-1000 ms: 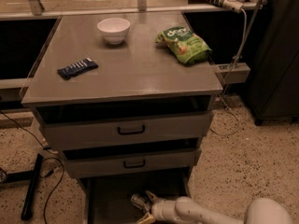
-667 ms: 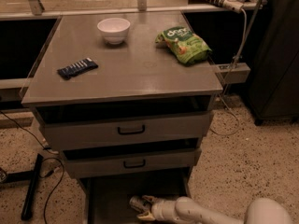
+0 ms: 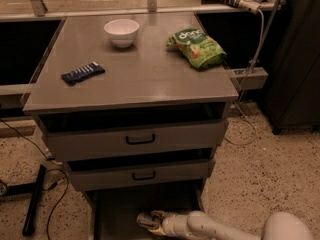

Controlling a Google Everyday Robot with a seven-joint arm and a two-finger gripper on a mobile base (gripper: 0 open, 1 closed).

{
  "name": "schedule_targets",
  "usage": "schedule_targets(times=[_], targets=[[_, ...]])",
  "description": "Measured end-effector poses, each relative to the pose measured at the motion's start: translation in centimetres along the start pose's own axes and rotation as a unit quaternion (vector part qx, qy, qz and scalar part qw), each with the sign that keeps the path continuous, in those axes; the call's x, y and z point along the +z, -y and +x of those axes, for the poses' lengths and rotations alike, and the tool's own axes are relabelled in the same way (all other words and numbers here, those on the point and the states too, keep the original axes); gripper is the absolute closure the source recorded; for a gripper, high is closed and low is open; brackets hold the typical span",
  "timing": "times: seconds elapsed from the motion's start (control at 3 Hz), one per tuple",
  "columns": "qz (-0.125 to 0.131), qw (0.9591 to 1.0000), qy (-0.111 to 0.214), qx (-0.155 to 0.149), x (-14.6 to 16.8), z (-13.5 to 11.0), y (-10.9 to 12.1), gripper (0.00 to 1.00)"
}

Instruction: Pick 7up can from bottom drawer and place on counter

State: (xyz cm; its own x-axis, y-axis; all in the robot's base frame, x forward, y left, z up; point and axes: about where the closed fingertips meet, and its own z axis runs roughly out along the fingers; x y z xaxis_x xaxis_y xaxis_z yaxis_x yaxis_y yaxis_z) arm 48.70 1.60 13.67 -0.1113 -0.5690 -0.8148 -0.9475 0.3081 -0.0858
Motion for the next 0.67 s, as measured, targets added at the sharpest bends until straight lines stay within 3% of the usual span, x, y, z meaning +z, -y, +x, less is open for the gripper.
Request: schedule_targets(times=[0.33,0.67], targets=[[-0.001,1.0000,0.000,0.001,0.0,0.0,-0.1,1.00],[-0.013,0.9996,0.011,0.024,-1.8,-0.4,-0.2,1.00]])
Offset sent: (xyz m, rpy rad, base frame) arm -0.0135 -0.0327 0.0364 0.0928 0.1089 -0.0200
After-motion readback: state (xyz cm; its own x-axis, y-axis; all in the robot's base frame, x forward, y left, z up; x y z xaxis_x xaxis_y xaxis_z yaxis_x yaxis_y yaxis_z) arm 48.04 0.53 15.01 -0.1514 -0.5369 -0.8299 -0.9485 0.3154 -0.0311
